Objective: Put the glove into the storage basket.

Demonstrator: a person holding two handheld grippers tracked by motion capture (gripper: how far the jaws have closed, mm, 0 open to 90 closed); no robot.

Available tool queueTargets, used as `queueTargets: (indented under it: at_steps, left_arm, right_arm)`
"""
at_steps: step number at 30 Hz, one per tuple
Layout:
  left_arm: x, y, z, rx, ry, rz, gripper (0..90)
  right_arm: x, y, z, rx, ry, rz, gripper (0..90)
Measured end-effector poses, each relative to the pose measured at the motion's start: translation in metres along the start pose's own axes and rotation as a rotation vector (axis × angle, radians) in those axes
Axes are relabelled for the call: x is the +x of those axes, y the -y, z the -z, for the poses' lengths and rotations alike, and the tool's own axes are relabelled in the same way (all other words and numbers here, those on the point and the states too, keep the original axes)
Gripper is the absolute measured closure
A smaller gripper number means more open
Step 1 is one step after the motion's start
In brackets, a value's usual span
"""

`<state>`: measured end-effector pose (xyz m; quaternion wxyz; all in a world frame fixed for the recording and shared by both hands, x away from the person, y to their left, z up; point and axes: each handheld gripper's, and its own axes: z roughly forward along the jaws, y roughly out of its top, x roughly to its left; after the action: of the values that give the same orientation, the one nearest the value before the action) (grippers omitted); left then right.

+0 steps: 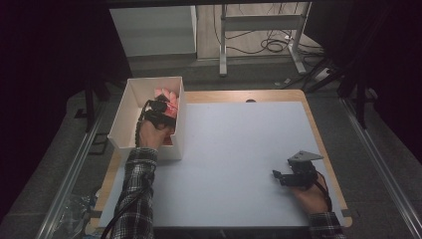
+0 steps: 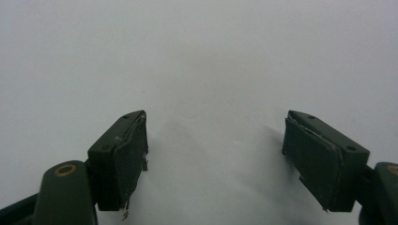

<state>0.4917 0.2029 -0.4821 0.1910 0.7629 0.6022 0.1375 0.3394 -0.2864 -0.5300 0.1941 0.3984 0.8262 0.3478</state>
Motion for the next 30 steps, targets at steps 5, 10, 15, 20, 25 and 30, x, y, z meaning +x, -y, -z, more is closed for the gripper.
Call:
queueTargets:
  at_steps: [5,10,15,20,25,30]
  left_arm:
    - [0.002,0.001,0.005,-0.001,0.006,0.002,7.0]
    - [0.003,0.002,0.014,-0.010,0.021,-0.011,6.0]
    - [0.003,0.004,0.023,-0.032,0.018,-0.021,7.0]
    - [0.006,0.007,0.031,-0.057,0.027,-0.017,7.6]
    - [0.007,0.008,0.039,-0.083,0.017,-0.022,7.7]
    - [0.007,0.008,0.048,-0.108,-0.001,-0.032,7.3]
  right_arm:
    - [0.000,0.000,0.000,0.000,0.001,0.001,22.8]
    - [0.000,0.000,0.000,0.000,0.000,0.000,22.8]
    - [0.000,0.000,0.000,0.000,0.000,0.000,22.8]
    - [0.000,0.000,0.000,0.000,0.000,0.000,22.8]
    - [0.000,0.000,0.000,0.000,0.001,0.001,22.8]
    - [0.000,0.000,0.000,0.000,0.001,0.000,22.8]
